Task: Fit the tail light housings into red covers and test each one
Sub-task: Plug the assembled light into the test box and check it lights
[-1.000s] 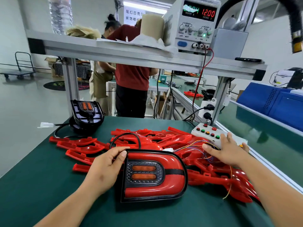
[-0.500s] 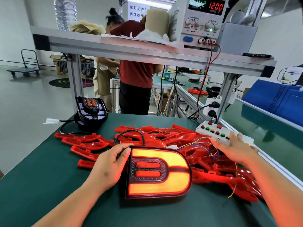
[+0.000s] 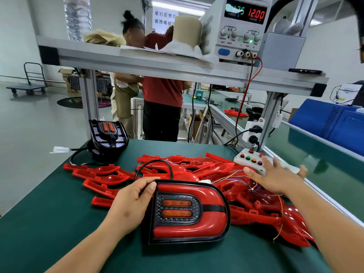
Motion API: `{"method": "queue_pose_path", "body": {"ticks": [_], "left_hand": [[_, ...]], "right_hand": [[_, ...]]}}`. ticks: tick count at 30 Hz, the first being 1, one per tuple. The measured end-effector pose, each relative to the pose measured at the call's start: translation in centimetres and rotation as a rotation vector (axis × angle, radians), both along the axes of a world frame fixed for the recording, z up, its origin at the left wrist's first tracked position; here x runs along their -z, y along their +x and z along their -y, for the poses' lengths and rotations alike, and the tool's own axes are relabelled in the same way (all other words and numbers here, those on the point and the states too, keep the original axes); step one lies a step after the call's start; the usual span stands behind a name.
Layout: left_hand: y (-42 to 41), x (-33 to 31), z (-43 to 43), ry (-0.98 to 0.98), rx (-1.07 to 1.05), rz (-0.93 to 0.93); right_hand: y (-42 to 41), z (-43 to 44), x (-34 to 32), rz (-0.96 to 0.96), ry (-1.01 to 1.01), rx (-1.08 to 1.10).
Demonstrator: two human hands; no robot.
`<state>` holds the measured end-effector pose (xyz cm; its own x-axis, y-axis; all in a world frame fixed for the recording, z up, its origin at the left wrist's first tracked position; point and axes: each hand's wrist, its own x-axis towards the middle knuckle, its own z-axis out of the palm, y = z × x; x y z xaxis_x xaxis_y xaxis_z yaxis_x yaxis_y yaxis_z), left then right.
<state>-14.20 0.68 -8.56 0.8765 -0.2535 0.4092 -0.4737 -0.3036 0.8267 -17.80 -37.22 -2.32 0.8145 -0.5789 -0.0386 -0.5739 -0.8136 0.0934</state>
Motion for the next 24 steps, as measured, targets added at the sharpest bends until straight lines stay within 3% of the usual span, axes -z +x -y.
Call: {"method": "queue_pose_path", "body": {"ticks": [7,24], "left_hand": [[0.0,0.0,-0.1,0.0,-0.003,-0.011],[-0.2,-0.5,0.0,0.048,-0.015,0.037]], "right_hand": [[2.3,-0.8,0.1,-0.073,0.013,-0.178],[2.8,-0.8,1.0,-0.013,0.122,-0.137]]}}
